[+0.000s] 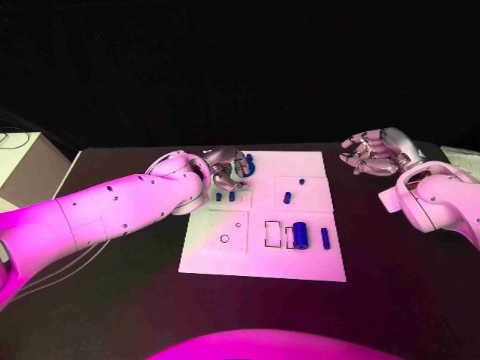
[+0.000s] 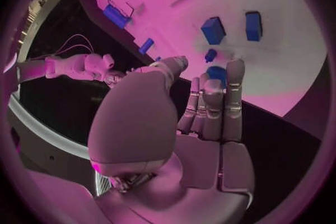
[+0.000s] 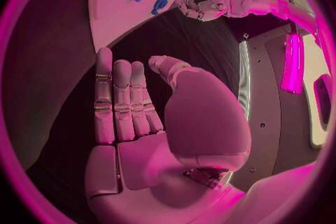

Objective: Assemble the parts on the task board

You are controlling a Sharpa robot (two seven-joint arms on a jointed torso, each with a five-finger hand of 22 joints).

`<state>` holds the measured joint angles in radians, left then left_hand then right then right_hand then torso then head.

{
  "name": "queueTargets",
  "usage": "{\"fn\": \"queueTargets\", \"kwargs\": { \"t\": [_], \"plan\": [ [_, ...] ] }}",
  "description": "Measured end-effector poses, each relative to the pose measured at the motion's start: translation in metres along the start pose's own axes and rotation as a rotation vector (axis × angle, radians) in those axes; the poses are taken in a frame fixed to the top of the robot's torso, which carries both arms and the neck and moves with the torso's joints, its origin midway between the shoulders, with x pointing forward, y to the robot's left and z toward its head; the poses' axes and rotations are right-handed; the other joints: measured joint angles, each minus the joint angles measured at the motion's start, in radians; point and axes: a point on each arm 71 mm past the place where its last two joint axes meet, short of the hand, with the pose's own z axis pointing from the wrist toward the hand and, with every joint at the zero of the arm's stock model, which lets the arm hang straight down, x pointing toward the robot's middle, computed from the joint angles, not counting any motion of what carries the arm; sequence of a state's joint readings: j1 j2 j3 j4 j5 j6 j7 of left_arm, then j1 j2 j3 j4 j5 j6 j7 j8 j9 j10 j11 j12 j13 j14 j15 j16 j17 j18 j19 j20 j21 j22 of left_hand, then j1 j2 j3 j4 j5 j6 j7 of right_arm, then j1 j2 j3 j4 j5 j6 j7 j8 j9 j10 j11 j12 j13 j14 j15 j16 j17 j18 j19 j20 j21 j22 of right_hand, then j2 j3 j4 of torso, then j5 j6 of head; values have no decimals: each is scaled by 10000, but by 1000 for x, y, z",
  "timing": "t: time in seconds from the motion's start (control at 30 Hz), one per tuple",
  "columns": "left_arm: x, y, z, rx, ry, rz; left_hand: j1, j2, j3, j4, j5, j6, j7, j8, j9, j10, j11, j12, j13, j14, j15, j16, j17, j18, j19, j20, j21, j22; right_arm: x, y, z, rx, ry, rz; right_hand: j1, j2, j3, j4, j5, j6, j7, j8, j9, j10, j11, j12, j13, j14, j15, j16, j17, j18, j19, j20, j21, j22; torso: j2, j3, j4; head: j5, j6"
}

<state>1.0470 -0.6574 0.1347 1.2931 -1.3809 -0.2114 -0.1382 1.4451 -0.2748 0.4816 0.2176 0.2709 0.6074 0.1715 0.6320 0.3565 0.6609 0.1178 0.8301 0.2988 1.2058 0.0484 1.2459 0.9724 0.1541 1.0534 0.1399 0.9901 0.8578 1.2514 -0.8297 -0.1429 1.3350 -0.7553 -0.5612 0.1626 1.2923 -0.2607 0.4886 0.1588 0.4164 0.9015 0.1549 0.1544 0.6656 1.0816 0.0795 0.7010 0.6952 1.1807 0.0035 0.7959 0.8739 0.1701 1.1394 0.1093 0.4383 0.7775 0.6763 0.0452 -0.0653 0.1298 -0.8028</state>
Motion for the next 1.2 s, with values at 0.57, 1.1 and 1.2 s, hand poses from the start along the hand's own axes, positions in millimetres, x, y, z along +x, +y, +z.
{"fn": "queueTargets", "kwargs": {
  "t": [0.57,1.1,1.2],
  "plan": [
    [12,-8,7,378,179,1294,164,63,102,-265,0,1342,-154,-1153,-1071,496,129,-1518,-1408,-572,71,160,-1250,0,-211,114,-50,35,0,0,1,4,-16,-12,0,0,0,0,0,0,0,0,9,-14,-14,0,-15,0,0,0,1,0,35,36,0,-11,3,-4,-12,18,20],
    [15,-7,11,64,362,1733,259,165,308,-471,0,1828,-124,-1644,-1311,889,201,-2154,-1903,-570,147,378,-1589,-1,-95,138,171,292,1,0,1,-10,-4,-7,0,0,0,0,0,-14,-14,0,7,-19,-19,0,-14,0,0,0,2,0,35,36,0,-11,1,-5,-2,17,6],
    [15,-6,12,-3,377,1769,259,165,402,-565,1,1828,-123,-1739,-1345,991,213,-2244,-1959,-571,146,413,-1627,-1,-95,137,210,341,1,0,1,-12,-2,-6,0,0,0,0,0,-14,-14,0,6,-19,-19,0,-14,0,0,0,2,1,35,36,0,-11,-3,-5,-2,25,7]
  ]
}}
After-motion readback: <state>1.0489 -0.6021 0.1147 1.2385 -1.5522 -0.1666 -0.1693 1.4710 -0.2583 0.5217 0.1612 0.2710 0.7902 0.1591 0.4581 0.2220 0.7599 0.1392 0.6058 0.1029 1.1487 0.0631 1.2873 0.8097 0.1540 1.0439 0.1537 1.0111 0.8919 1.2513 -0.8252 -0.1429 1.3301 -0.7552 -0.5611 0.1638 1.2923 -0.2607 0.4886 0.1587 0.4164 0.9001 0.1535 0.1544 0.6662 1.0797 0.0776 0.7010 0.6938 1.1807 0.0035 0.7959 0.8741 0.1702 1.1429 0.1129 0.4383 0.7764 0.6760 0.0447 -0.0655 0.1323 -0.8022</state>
